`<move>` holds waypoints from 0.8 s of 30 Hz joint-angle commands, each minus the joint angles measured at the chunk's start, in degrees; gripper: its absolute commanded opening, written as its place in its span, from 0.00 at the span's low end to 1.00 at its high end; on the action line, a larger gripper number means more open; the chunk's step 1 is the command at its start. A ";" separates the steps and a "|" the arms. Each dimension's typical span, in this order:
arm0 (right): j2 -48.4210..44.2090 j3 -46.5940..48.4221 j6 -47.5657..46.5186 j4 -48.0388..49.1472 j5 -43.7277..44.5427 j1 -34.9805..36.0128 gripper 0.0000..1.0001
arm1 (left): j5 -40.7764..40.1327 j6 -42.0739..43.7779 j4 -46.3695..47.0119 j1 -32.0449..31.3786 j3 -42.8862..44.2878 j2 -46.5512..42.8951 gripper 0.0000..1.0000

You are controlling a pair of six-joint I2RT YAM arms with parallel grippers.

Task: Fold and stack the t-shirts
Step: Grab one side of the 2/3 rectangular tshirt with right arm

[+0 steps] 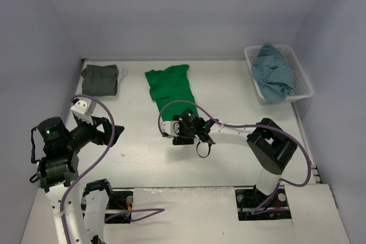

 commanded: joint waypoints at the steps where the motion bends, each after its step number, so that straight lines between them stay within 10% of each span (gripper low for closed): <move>1: 2.18 0.64 -1.23 1.80 1.45 0.03 0.70 | 0.89 0.27 3.07 0.61 1.21 0.43 0.84; 19: 10.27 3.71 -2.82 3.83 0.13 -4.10 0.69 | 1.24 0.35 2.81 0.52 1.48 1.40 0.84; 24: 12.64 4.85 -2.90 2.60 -0.48 -4.54 0.42 | 1.24 0.35 2.72 0.52 1.57 1.49 0.84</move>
